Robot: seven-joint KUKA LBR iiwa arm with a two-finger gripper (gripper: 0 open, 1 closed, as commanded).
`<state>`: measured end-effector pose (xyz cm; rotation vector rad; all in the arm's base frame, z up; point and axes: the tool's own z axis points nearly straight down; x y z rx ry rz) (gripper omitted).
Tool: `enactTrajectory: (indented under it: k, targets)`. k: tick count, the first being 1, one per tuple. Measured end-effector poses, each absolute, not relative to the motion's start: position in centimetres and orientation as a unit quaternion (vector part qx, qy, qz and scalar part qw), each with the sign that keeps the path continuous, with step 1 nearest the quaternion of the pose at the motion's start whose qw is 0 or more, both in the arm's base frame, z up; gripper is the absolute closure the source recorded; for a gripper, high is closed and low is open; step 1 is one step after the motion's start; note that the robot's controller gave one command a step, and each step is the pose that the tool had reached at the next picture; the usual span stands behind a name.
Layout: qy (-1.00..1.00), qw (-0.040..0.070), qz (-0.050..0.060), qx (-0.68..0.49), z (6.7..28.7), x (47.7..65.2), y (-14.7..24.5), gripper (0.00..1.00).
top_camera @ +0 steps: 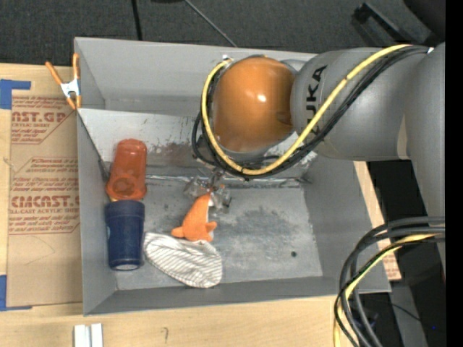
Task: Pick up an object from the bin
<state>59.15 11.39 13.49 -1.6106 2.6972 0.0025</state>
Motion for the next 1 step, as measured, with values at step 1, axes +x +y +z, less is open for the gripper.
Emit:
enactTrajectory:
  k: [1]
  targets:
    - [0.859, 0.000, 0.001, -0.513, 15.62, 59.15, 11.40, 1.00]
